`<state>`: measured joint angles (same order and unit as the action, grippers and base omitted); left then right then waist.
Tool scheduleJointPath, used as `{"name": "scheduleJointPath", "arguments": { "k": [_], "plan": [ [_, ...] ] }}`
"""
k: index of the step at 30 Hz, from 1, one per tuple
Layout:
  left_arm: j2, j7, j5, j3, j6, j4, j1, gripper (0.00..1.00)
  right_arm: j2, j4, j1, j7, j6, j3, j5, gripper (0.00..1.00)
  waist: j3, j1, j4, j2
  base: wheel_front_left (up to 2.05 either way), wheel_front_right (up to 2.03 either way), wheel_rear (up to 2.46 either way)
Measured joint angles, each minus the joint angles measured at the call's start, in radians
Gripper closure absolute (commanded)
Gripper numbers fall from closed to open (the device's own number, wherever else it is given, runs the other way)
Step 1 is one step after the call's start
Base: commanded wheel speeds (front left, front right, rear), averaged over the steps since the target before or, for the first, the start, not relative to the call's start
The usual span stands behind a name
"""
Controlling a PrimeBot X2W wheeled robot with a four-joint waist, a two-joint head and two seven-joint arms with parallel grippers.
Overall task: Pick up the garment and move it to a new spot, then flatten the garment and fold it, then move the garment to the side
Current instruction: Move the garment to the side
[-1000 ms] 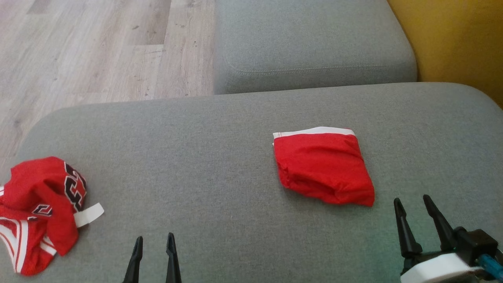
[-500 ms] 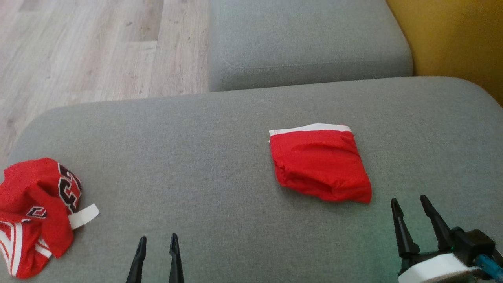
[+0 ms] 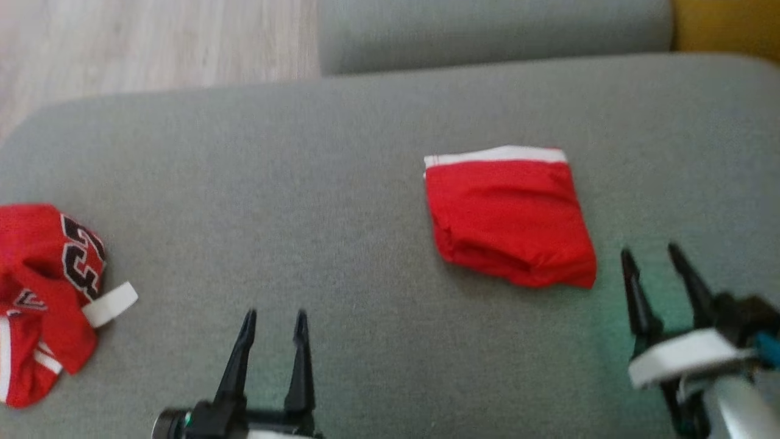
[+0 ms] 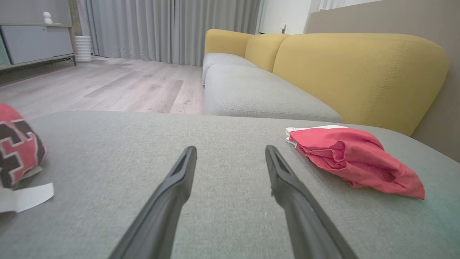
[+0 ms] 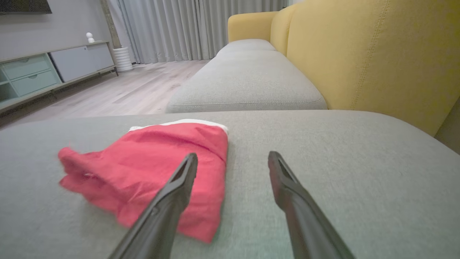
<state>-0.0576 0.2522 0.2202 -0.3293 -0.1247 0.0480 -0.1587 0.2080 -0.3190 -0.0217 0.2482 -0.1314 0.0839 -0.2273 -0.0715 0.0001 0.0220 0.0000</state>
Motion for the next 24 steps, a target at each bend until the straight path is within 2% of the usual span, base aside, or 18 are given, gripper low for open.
{"name": "scheduleJointPath", "arguments": {
  "k": [3,8,14,15,16,17,18,24],
  "plan": [
    [0.001,0.000,-0.010,-0.025,-0.004,0.001,0.058,0.00,0.009,-0.057,-0.103,-0.015,0.000,-0.018,-0.003,0.00,-0.050,0.0003,0.005,0.0000,0.00,0.00,0.00],
    [0.001,0.000,-0.019,-0.065,-0.017,0.005,0.122,0.00,0.027,-0.158,-0.233,-0.134,0.000,-0.030,-0.056,0.00,-0.113,0.0003,0.024,0.0000,0.00,0.00,0.00],
    [0.002,0.000,-0.005,-0.095,-0.036,0.016,0.174,0.00,0.033,-0.246,-0.315,-0.255,0.000,0.054,-0.205,0.00,-0.156,0.0001,0.051,0.0000,0.00,0.00,0.00],
    [0.002,0.000,0.001,-0.098,-0.042,0.017,0.178,0.00,0.033,-0.254,-0.321,-0.273,0.000,0.077,-0.237,0.13,-0.160,0.0001,0.055,0.0000,0.00,0.00,0.00],
    [0.002,0.000,0.007,-0.100,-0.044,0.019,0.180,0.00,0.034,-0.262,-0.325,-0.291,0.000,0.101,-0.265,0.50,-0.164,0.0001,0.057,0.0000,0.00,0.00,0.00],
    [0.002,0.000,0.012,-0.102,-0.047,0.020,0.180,0.00,0.038,-0.268,-0.326,-0.302,0.000,0.119,-0.286,0.93,-0.167,0.0001,0.058,0.0000,0.00,0.00,0.00],
    [0.002,0.000,0.018,-0.103,-0.053,0.020,0.180,0.00,0.044,-0.269,-0.326,-0.306,0.000,0.135,-0.308,1.00,-0.170,0.0000,0.059,0.0000,0.00,0.00,0.00],
    [0.002,0.000,0.055,-0.108,-0.060,0.018,0.188,0.00,0.132,-0.278,-0.358,-0.273,0.000,0.165,-0.344,1.00,-0.189,-0.0001,0.043,0.0000,0.00,0.00,0.00]
  ]
}}
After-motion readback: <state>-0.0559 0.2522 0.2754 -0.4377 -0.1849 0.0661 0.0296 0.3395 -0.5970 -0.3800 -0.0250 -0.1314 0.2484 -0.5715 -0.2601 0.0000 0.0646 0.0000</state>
